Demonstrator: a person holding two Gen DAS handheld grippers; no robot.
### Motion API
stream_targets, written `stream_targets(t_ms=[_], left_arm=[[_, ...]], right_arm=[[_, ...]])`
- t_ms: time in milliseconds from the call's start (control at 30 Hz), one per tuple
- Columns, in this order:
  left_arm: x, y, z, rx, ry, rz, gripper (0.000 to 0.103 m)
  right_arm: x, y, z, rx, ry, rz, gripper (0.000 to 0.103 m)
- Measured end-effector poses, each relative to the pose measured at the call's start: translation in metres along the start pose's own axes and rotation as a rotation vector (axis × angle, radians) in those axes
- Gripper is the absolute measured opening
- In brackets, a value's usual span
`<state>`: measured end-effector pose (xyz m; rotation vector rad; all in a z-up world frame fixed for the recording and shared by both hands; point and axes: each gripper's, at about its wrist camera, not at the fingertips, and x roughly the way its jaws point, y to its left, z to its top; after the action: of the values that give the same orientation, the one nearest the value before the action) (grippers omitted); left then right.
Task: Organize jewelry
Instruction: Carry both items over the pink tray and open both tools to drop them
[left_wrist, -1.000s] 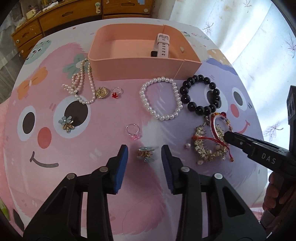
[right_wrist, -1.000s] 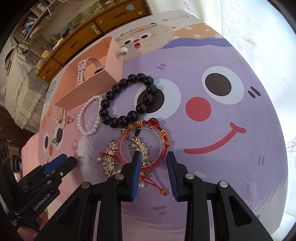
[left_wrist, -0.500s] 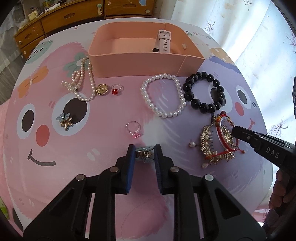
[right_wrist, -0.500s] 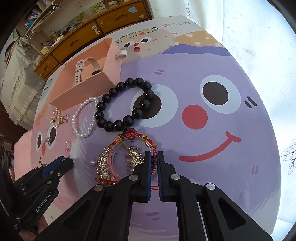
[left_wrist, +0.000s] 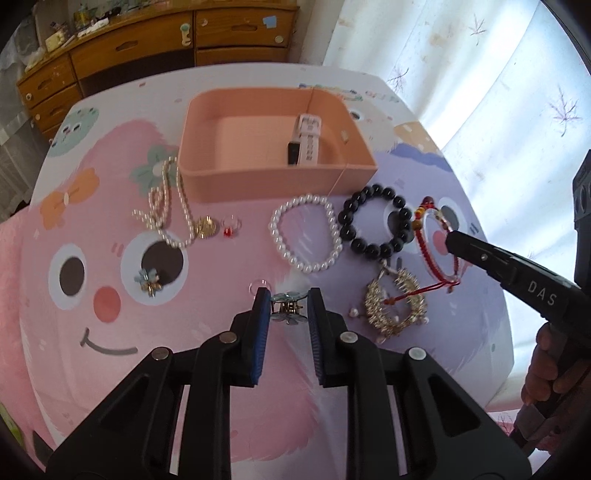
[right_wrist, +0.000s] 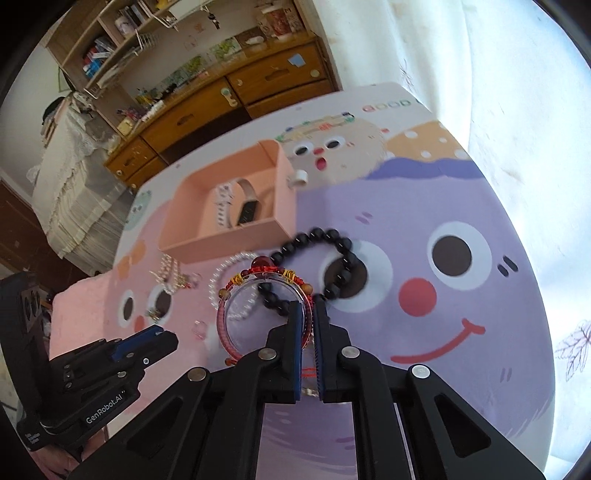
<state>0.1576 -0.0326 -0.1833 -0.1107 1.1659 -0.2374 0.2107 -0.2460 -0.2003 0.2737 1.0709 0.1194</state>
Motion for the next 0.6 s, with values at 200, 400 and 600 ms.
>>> stream_targets(t_ms=[200,400,600], left_arm=[[-0.024,-0.002,0.034,0.055,-0.032,-0.003,0.018],[-0.035,0.008,0.071,0.044,-0.062,0.002,0.018],[-0.031,0.026,0.111,0.022,-0.095,0.01,0.018]], right_arm=[[-0.009,0.027,0.026,-0.03,-0.042,0.056,0.005],[-0.005,0.054,0.057,-0.054,-0.097,0.097,0.005],[0.009,0.074,0.089,-0.065,-0.14,0.107,0.005]])
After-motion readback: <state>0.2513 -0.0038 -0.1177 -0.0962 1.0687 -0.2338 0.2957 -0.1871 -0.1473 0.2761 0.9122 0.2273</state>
